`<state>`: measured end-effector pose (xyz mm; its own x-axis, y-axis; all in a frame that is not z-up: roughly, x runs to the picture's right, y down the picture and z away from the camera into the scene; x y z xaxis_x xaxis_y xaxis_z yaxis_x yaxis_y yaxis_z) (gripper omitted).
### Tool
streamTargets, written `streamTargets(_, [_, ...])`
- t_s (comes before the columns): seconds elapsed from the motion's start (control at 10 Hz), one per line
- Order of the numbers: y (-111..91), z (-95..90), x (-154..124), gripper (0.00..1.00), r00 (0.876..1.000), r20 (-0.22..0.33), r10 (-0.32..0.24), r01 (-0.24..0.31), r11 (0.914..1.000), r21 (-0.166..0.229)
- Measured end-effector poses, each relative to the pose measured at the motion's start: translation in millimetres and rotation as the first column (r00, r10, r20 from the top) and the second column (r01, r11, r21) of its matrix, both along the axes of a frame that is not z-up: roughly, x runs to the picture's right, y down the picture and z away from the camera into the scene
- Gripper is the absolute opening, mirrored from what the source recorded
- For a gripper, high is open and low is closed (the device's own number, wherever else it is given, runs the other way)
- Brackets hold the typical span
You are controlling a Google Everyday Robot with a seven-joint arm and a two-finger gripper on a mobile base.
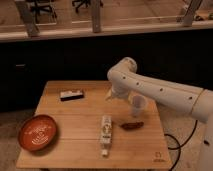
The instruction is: Move the arm in a circular motion
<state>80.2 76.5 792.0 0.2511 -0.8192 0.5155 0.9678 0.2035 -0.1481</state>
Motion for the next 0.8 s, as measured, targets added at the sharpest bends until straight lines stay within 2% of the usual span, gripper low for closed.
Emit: streamTargets(0.8, [6,-4.7,-14,0.8,0.999,0.025,-0.037,0.037,0.9993,-0.009])
